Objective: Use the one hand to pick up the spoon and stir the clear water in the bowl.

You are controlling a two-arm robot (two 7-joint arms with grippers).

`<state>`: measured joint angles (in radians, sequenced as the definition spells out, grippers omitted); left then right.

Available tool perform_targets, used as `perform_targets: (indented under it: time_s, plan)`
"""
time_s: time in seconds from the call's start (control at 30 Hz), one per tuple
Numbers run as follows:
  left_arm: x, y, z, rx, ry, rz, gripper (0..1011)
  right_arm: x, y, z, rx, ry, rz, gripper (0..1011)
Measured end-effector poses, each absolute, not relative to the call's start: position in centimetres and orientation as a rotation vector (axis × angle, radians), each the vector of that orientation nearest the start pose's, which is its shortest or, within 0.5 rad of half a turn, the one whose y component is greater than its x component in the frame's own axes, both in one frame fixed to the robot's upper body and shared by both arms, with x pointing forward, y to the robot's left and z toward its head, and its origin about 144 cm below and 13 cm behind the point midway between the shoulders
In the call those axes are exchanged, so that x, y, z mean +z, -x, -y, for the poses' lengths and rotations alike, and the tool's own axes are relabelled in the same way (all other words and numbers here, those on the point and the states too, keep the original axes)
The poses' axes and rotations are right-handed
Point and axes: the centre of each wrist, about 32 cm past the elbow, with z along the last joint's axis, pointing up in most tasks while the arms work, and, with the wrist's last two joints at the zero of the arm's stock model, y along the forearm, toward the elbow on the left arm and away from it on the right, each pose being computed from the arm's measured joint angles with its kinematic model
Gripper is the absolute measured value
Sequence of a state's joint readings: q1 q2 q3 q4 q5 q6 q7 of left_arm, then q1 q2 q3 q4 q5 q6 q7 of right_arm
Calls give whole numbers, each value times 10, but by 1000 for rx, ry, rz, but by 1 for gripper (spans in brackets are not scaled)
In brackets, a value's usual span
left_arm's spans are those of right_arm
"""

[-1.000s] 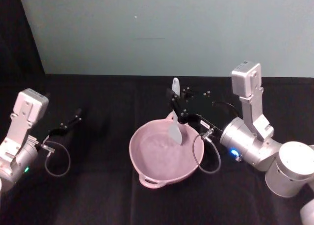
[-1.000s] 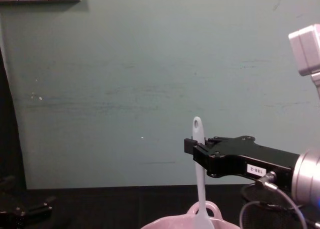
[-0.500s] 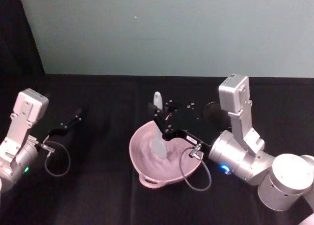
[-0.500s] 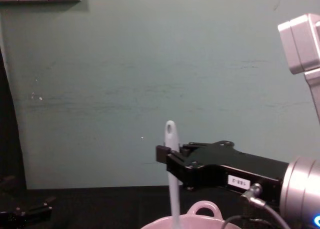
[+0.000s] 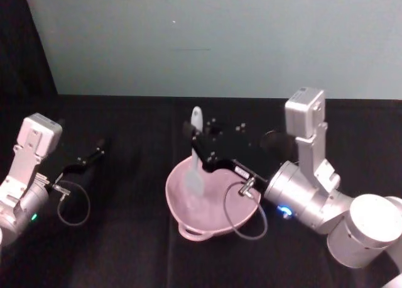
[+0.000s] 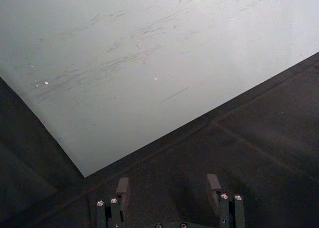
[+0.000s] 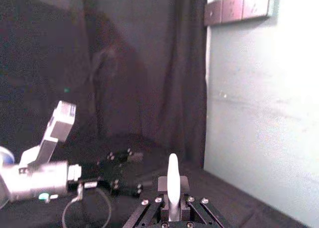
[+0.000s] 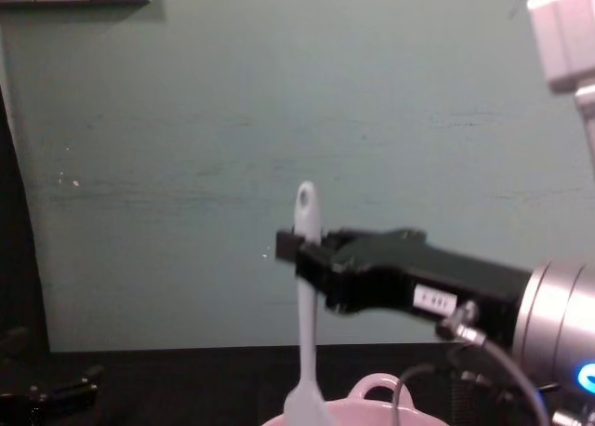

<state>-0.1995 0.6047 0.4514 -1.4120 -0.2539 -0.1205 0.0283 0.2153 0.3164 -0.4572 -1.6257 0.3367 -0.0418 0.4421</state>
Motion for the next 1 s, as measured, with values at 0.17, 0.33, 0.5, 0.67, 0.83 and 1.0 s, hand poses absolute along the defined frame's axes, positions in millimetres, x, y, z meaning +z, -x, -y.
perform_targets:
  time_s: [0.17,0.33,0.5,0.67,0.83,1.0]
  plan:
    - [1140,-489,-310,1248,-304,285,1005,1215,-486,187,-704,-126,169,120]
    - [1140,-489,-310,1248,-304,285,1005,1231,-484,198,-724,-173,184,120]
    - [1140,-489,-310,1248,-305,285,1005,1247,-484,211,-740,-200,181,120]
    - [1140,-489,-310,1248,-304,285,1005,1261,-487,221,-745,-191,174,120]
    - [1140,-489,-310,1248,-304,285,1005,1276,-492,231,-733,-162,168,120]
    - [1140,-489,-310,1248,-304,285,1005,1293,-497,242,-722,-121,174,120]
